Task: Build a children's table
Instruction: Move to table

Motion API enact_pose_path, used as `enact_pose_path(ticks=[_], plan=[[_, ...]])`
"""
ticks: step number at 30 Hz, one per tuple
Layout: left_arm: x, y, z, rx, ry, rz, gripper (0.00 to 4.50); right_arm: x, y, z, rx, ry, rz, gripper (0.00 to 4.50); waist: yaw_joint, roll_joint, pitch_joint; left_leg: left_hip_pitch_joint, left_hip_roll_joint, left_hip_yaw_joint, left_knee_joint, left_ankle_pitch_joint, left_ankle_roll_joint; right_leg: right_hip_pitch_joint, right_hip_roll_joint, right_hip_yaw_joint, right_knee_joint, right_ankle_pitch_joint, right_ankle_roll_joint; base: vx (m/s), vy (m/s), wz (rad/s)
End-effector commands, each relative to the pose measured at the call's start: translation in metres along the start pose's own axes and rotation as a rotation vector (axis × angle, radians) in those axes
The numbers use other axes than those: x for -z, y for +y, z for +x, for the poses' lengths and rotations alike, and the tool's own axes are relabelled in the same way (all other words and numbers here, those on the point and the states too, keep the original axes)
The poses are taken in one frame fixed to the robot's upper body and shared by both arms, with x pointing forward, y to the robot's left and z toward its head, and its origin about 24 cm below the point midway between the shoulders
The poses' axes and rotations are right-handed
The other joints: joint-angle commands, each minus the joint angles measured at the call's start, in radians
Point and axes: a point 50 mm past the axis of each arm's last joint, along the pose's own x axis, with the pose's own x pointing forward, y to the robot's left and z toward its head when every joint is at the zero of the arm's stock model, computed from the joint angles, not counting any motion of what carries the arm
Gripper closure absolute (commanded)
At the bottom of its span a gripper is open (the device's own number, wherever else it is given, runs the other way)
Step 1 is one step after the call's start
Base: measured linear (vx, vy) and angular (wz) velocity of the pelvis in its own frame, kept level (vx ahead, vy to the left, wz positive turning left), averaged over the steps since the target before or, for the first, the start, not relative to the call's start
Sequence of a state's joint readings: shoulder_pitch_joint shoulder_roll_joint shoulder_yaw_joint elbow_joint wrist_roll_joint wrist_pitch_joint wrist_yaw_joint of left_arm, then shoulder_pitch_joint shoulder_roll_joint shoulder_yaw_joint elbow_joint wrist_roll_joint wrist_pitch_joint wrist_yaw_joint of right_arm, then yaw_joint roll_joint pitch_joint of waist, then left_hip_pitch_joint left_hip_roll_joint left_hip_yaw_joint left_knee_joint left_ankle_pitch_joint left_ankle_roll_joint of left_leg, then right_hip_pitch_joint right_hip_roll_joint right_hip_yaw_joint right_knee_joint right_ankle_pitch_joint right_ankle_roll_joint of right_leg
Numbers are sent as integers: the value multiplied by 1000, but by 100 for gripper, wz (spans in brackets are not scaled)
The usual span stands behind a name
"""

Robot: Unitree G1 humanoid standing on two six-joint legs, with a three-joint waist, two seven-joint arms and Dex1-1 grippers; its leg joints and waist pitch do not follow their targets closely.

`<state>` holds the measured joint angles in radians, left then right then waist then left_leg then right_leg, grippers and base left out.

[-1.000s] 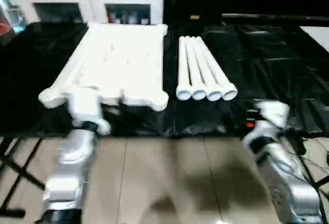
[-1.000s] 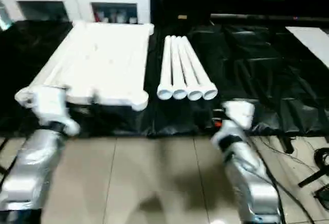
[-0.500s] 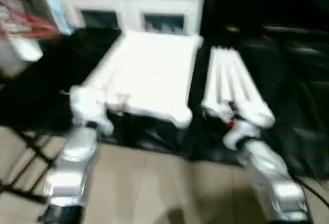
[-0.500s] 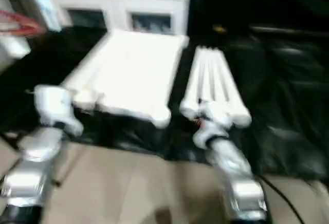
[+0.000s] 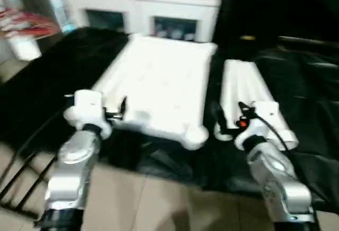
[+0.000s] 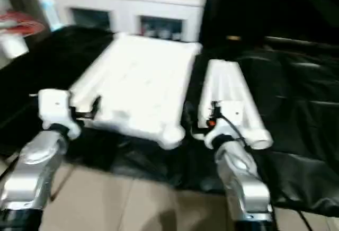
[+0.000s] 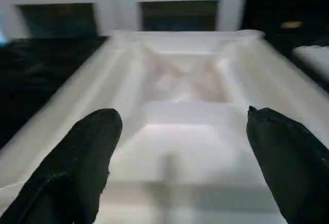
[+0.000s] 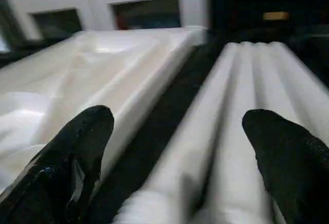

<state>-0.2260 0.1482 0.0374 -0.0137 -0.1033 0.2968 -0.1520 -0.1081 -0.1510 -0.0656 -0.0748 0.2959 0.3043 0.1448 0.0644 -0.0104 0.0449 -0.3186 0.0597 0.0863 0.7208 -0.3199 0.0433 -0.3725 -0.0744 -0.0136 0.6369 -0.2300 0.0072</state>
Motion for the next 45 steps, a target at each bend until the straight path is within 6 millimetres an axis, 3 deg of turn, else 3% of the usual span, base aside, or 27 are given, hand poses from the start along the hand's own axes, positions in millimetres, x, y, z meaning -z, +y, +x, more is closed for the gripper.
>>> enact_pose_path(ticks=[1,2,3,4,5,6,7,9,10,11,12,13,14,15,16,17,18,19,20,21,25,27,32,34,35,39,45], plan=[[-3,9,0,-21,-8,14,8,-5,5,2,-8,-15,-10,0,33,-20,-48,-103,50,-21,0,68,-14,150,-165,122,-143,-424,-239,126,-24,-3],[-3,8,1,-17,-9,10,8,-5,5,1,-3,-13,-6,0,32,-2,-42,-97,71,-17,-31,112,-25,127,-139,83,-149,-367,-301,59,0,0],[-3,7,1,-7,-11,8,8,-6,4,1,-1,-15,-4,0,27,29,-38,-87,94,-5,-115,144,-12,114,-82,25,-144,-382,-287,115,23,-2],[-4,5,2,9,-15,6,8,-7,5,1,-2,-16,-2,0,26,55,-40,-42,113,2,-159,108,-16,91,-54,-9,-147,-397,-250,129,95,-6],[-5,3,2,24,-17,6,8,-8,5,1,-8,-18,0,0,-20,86,-46,20,183,-75,-209,-63,18,31,30,-53,-31,-289,-170,129,95,-6],[-5,3,2,24,-17,6,8,-8,5,1,-8,-18,0,0,-31,87,-42,51,211,-98,-230,-214,25,9,24,-49,6,-250,-144,165,113,-1],[-5,0,3,56,-20,10,8,-10,8,1,-34,-19,1,0,-38,97,-64,137,265,-75,-220,-273,-10,-52,0,-42,42,-154,-93,171,72,-8],[-6,-2,5,74,-22,16,8,-11,10,2,-48,-18,-12,0,-22,66,-43,110,276,-15,-247,-200,-70,-63,-20,-56,65,-44,-23,158,64,-23],[-7,-2,6,83,-25,19,8,-11,10,3,-53,-21,-18,0,-24,43,-36,108,262,36,-265,-228,-88,-57,-31,-61,47,10,-45,128,-1,-55],[-7,-2,7,86,-28,23,8,-12,11,4,-60,-21,-14,0,-17,21,-39,131,208,90,-250,-301,-92,-48,-48,-37,-13,14,-102,230,-48,-78],[-9,-2,7,92,-33,12,8,-13,12,5,-83,-23,-33,0,20,-43,-39,-1,67,113,-123,-273,-22,90,-102,68,-110,-185,-167,165,-73,-52],[-9,-2,7,98,-36,4,8,-14,13,6,-94,-22,-39,0,32,-47,-62,-45,51,83,-50,-159,21,153,-161,118,-128,-263,-162,203,-73,-22],[-11,-3,5,168,-35,-13,8,-15,17,7,-162,-13,-65,0,42,-43,-70,-100,64,30,-18,56,40,169,-186,128,-103,-96,-159,176,-70,-6],[-11,-3,3,213,-30,1,8,-15,18,7,-198,-6,-88,0,35,-38,-74,-120,48,13,-34,221,2,159,-135,80,-51,369,-128,176,-70,-6],[-11,-3,1,258,-19,16,8,-15,18,7,-231,4,-109,0,36,-25,-73,-112,54,7,-59,296,-21,138,-122,52,-32,578,-137,113,-68,-16],[-10,-4,0,284,-8,18,8,-15,19,7,-247,10,-117,0,29,4,-72,-112,60,9,-137,474,-35,107,-48,-22,7,835,-99,0,0,0],[-9,-4,0,300,0,17,8,-15,19,7,-256,15,-121,0,22,34,-75,-107,90,-5,-152,545,24,82,-14,-49,7,844,-14,-41,-24,-24],[-8,-4,-3,355,8,39,8,-15,19,6,-296,23,-132,0,18,43,-83,-94,129,-26,-144,553,34,76,-17,-50,25,779,5,-114,-13,-24],[-4,-5,-8,478,57,68,8,-14,18,5,-377,52,-143,0,24,45,-89,-62,191,-53,-136,510,91,44,-49,-35,20,572,1,-114,-13,-24],[-4,-5,-8,478,57,68,8,-14,18,5,-377,52,-143,0,27,44,-87,-44,220,-63,-139,439,132,27,-78,-14,7,389,-56,0,0,0],[4,-2,-11,666,164,136,8,-17,15,6,-503,109,-153,0,54,27,-54,-72,170,5,-170,66,28,49,-93,-4,-55,111,-222,-33,56,1],[6,-1,-10,717,196,143,8,-17,15,7,-532,121,-172,0,59,30,-46,-48,179,23,-188,-118,-59,37,-85,-2,-74,-155,-218,-37,18,3],[9,7,1,857,293,243,25,-21,16,7,-676,157,-235,0,60,15,-27,-27,180,30,-211,-313,-147,25,-111,12,-117,-531,-131,-68,31,1],[8,8,6,881,300,274,35,-22,16,6,-710,167,-236,0,70,13,-36,-21,183,33,-216,-256,-141,32,-113,12,-118,-471,-121,-33,12,-2],[7,9,11,923,324,304,47,-23,17,5,-754,176,-256,0,74,14,-47,-41,190,32,-227,-126,-119,47,-101,5,-92,-248,-140,0,0,0],[5,9,15,998,356,323,77,-23,18,1,-817,201,-279,0,74,14,-47,-33,185,42,-222,-193,-126,33,-104,8,-91,-219,-186,0,0,0],[11,4,17,1162,453,413,117,-17,17,-6,-888,254,-329,0,82,14,-56,-39,184,51,-207,-63,-76,40,-104,8,-79,-46,-219,0,0,0]])
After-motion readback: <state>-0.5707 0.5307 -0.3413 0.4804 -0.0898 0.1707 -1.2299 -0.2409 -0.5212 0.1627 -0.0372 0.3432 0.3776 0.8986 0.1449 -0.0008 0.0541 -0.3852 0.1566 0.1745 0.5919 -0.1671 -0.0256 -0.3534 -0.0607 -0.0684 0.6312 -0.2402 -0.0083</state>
